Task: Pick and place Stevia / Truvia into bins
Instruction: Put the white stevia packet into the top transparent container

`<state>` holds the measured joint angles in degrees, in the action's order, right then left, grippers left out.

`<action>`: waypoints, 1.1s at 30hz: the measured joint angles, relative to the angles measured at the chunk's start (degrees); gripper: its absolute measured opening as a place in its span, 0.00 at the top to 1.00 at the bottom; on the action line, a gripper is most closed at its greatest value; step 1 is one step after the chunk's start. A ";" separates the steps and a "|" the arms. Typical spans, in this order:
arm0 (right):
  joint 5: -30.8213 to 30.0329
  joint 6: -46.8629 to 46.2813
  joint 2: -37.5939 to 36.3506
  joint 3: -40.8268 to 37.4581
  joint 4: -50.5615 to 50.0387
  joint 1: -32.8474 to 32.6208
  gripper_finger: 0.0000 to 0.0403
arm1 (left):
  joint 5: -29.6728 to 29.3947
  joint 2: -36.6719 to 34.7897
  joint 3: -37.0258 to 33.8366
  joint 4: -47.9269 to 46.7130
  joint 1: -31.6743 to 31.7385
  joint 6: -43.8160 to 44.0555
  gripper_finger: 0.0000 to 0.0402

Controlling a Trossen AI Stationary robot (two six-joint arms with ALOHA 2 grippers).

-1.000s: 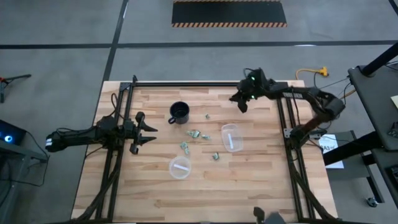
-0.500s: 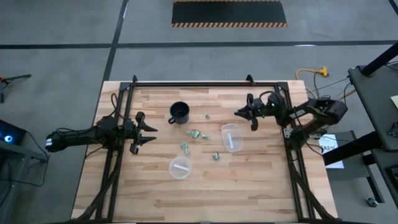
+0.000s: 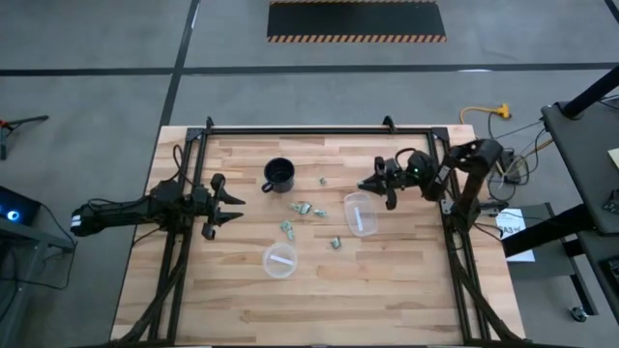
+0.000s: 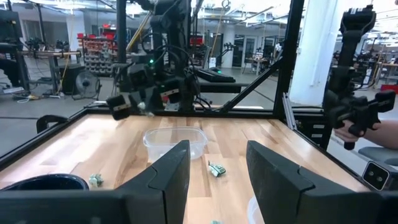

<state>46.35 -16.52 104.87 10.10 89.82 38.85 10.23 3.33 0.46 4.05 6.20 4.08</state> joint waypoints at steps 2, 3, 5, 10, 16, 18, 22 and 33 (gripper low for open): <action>0.22 -1.54 1.02 0.38 0.04 0.04 0.97 | -0.01 0.00 -0.01 0.02 -0.01 0.00 0.65; 0.24 -2.08 1.43 0.41 0.06 0.02 0.97 | 0.00 0.00 -0.01 0.00 0.00 0.00 0.65; 0.66 -3.34 2.09 0.35 0.03 -0.02 0.97 | -0.01 0.00 0.01 0.00 0.00 0.00 0.65; 2.57 -9.65 2.02 -0.41 0.09 -1.22 0.97 | 0.00 0.00 -0.01 0.01 0.00 0.00 0.65; 6.14 -13.54 1.98 -0.80 -0.47 -4.50 0.97 | -0.01 0.00 0.01 0.00 0.00 0.02 0.65; 6.21 -13.54 1.98 -0.83 -1.17 -5.47 0.97 | -0.01 0.00 0.01 0.00 0.00 0.00 0.65; 6.21 -13.22 1.98 -0.88 -1.57 -7.07 0.97 | -0.01 0.00 0.01 0.00 0.00 0.01 0.65; 6.12 -7.97 1.94 -0.86 -4.59 -9.72 0.97 | -0.01 0.00 -0.01 0.00 -0.01 0.00 0.65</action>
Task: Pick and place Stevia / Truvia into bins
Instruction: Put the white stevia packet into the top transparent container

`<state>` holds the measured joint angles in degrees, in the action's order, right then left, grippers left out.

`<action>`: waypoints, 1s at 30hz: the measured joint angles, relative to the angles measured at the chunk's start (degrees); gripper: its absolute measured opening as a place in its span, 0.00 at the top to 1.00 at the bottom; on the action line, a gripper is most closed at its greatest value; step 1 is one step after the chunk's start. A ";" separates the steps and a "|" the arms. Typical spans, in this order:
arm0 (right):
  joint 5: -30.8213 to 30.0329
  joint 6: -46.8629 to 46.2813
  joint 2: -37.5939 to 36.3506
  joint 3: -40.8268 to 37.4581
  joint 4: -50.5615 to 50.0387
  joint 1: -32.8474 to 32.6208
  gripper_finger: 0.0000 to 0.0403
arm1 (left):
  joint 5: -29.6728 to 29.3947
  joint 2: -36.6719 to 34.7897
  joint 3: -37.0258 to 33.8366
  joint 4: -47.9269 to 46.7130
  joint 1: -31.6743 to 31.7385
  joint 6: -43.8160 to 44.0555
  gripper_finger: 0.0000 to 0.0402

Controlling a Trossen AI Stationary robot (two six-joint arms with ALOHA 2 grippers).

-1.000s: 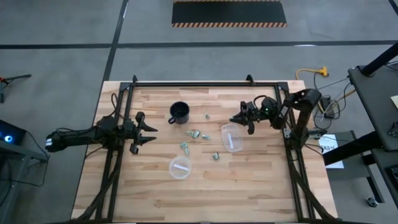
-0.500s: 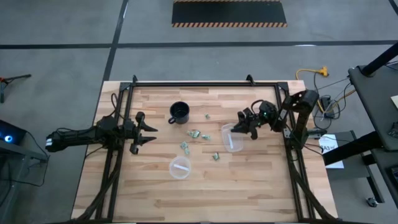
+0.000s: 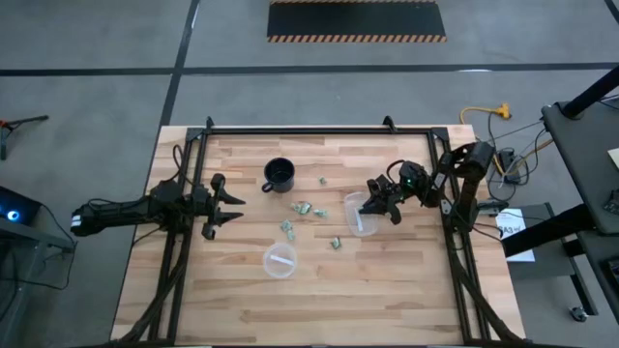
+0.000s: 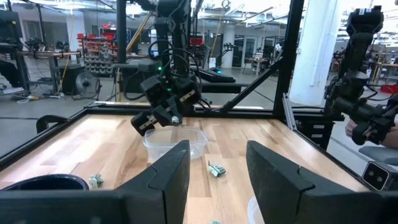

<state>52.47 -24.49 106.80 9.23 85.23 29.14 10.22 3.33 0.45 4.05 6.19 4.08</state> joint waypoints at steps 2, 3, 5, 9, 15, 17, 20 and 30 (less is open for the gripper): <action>0.01 1.65 -0.02 0.02 -0.29 -0.53 0.97 | 0.00 0.00 0.02 0.00 0.01 0.00 0.65; 0.02 2.15 -0.02 0.02 -0.60 -0.82 0.97 | 0.00 0.00 0.00 0.00 0.00 0.01 0.65; -0.02 2.51 -0.02 0.03 -0.62 -0.82 0.97 | 0.00 0.00 0.02 0.00 0.01 0.00 0.65; -0.20 2.66 -0.02 0.13 -0.61 -0.80 0.97 | 0.00 -0.02 0.02 0.00 -0.01 0.00 0.65; -1.40 3.77 -0.02 0.14 -0.63 -0.80 0.97 | 0.00 0.00 0.02 0.00 -0.01 0.02 0.65; -1.49 4.08 -0.02 0.15 -0.65 -0.80 0.97 | 0.00 0.00 0.02 0.00 -0.01 0.00 0.65; -1.49 4.57 -0.02 0.15 -0.66 -0.80 0.97 | 0.00 -0.01 0.02 0.00 0.00 0.02 0.65; -1.47 5.24 -0.02 0.15 -0.66 -0.80 0.96 | 0.00 0.00 0.00 0.00 0.00 0.00 0.65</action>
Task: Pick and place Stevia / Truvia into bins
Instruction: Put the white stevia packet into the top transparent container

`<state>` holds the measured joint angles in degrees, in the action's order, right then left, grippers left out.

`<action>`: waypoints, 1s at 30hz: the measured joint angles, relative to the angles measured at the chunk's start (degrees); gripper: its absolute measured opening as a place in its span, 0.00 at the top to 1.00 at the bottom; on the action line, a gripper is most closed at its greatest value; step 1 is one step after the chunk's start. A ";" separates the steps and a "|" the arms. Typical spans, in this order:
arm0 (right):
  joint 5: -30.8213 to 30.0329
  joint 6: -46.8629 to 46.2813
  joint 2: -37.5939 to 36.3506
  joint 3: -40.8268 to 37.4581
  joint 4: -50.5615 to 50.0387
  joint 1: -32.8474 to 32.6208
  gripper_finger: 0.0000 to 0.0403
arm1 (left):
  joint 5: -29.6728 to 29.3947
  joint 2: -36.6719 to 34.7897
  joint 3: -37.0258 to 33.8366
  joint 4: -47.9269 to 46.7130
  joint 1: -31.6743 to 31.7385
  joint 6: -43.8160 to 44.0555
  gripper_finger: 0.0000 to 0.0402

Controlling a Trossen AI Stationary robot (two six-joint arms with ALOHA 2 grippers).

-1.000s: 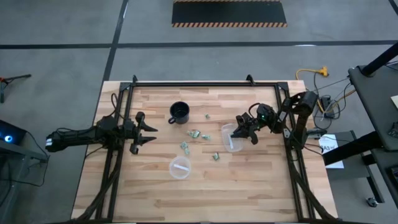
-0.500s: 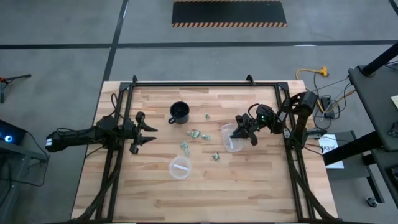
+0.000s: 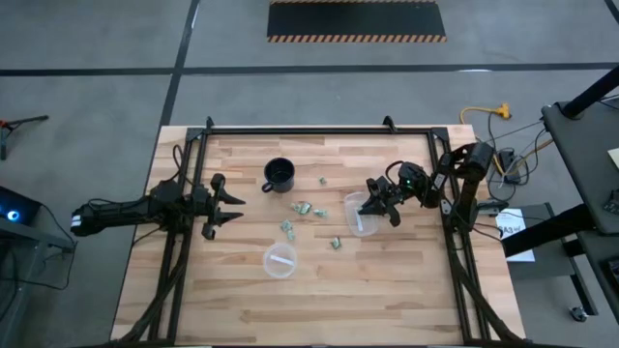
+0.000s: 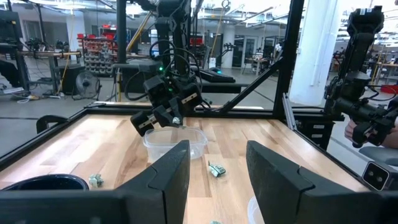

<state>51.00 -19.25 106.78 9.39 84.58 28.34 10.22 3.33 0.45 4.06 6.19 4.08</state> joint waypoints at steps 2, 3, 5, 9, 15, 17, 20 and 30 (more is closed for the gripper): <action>0.00 0.02 0.00 0.00 0.00 0.00 0.93 | 0.00 0.00 0.02 0.00 0.00 0.00 0.65; 0.00 0.02 0.00 0.00 0.00 0.00 0.91 | 0.00 0.00 0.01 0.01 0.00 0.00 0.65; 0.01 0.02 0.00 -0.01 0.00 0.00 0.87 | 0.00 0.00 0.00 0.00 -0.01 0.02 0.65; 0.07 0.02 0.00 -0.02 0.02 -0.02 0.76 | 0.00 0.00 0.00 0.00 0.01 0.01 0.65; 0.08 0.40 0.00 0.07 0.01 -1.41 0.59 | 0.00 0.00 0.02 0.00 0.01 0.01 0.65; 0.07 0.40 0.00 0.29 0.02 -1.84 0.54 | 0.00 -0.02 0.00 0.00 -0.01 0.00 0.65; 0.09 0.29 -0.04 0.61 0.02 -1.88 0.48 | 0.00 -0.02 0.02 0.00 0.01 0.00 0.65; 0.28 2.76 -0.49 0.70 0.07 -1.86 0.38 | 0.00 0.00 0.00 0.02 0.01 0.00 0.65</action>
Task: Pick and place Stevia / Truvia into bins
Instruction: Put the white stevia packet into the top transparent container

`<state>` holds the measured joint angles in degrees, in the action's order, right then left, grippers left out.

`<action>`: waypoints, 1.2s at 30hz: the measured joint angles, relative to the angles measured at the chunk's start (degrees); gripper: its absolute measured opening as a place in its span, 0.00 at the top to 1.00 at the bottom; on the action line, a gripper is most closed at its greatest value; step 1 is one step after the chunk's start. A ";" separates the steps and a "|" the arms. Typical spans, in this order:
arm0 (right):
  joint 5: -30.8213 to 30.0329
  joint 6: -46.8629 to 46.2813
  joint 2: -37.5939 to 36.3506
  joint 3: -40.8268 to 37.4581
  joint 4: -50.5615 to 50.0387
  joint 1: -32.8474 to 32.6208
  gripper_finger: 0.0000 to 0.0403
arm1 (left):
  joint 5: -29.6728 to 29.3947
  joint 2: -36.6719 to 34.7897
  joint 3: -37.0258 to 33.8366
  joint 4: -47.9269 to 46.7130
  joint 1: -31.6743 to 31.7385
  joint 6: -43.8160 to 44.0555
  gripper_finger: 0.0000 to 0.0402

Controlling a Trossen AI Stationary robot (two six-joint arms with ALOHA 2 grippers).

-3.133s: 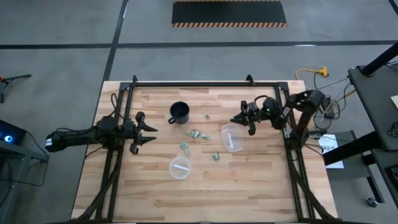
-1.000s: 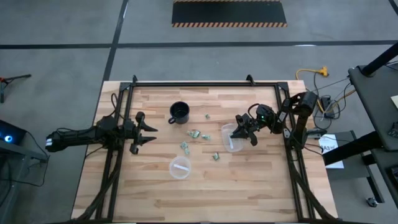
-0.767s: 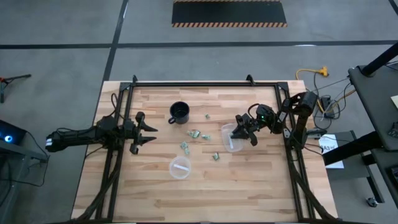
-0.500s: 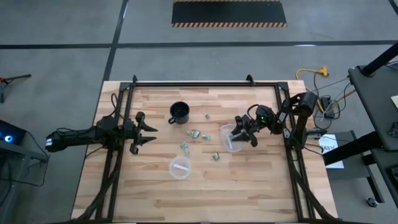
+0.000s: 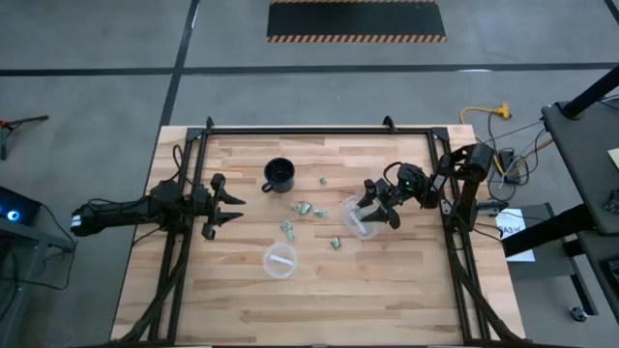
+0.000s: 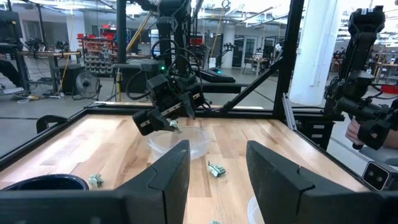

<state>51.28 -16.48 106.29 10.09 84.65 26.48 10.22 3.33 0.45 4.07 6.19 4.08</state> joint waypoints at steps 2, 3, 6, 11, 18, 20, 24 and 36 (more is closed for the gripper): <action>0.27 1.11 -0.36 0.00 0.18 -0.09 0.38 | 0.00 0.00 0.01 -0.02 -0.01 0.00 0.65; 0.31 1.50 -0.65 0.00 0.10 -0.11 0.38 | 0.00 0.00 0.00 -0.02 0.00 0.00 0.65; 0.54 2.67 -1.96 0.00 -0.03 -0.11 0.38 | 0.00 0.00 0.02 -0.02 -0.01 0.01 0.65; 1.73 3.44 -4.32 0.00 -0.01 -0.15 0.43 | 0.00 0.00 0.02 -0.02 0.00 0.00 0.65; 1.75 4.62 -6.13 0.00 -0.45 -1.21 0.55 | 0.00 0.00 0.00 -0.02 -0.01 0.01 0.65; 1.78 4.98 -6.22 0.00 -0.38 -1.43 0.60 | 0.00 0.00 0.00 -0.02 -0.02 0.00 0.65; 1.91 6.03 -6.21 0.00 -0.41 -1.51 0.73 | 0.00 0.00 0.02 -0.02 -0.02 0.00 0.65; 4.87 7.30 -6.15 0.00 -0.42 -1.56 0.96 | 0.00 0.00 0.00 -0.02 -0.02 0.00 0.65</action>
<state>56.15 -9.18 100.14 10.09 84.23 24.92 10.22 3.33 0.45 4.05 6.18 4.08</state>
